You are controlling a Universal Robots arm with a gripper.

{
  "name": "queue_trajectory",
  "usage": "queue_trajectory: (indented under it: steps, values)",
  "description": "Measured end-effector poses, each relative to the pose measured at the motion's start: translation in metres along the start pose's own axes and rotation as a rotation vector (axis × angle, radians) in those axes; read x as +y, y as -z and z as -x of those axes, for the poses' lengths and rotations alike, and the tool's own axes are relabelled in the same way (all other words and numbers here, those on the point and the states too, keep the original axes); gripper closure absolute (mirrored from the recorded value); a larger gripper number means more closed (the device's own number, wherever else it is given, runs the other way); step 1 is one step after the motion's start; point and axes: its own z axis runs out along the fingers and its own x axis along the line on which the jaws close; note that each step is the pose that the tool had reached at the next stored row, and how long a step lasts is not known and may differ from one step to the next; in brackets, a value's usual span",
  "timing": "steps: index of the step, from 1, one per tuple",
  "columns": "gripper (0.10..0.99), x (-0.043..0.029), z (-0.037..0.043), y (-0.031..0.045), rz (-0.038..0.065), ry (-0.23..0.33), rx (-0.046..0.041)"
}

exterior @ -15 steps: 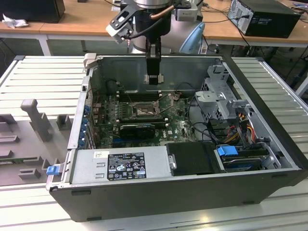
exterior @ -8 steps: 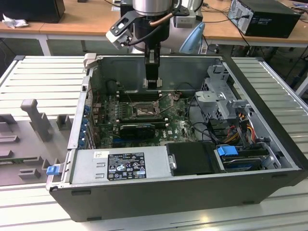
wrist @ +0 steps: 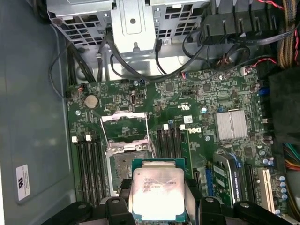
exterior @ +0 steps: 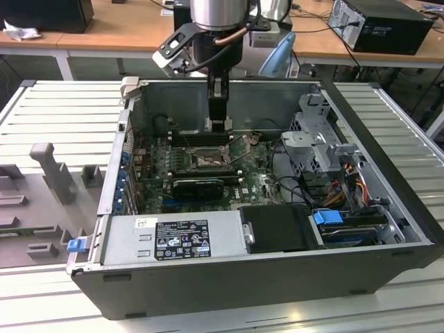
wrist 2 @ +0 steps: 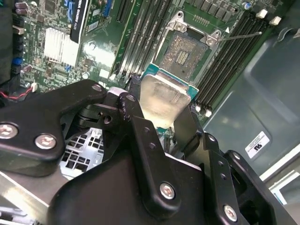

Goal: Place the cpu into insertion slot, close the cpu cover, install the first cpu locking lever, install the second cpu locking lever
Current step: 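Place the cpu into insertion slot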

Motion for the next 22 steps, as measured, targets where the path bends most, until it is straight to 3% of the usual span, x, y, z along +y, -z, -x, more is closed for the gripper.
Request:
queue_trajectory:
  steps: [11,15,20,22]
  values:
    - [0.561,-0.0023,0.0,-0.0204,-0.014,0.006,-0.0018]
    - [0.561,-0.0029,-0.0004,-0.0248,-0.015,0.08,0.0018]
    - [0.561,-0.0039,-0.0018,-0.0284,-0.017,0.112,0.0035]
    - [0.561,-0.0044,-0.0031,-0.0306,-0.024,0.116,0.0035]
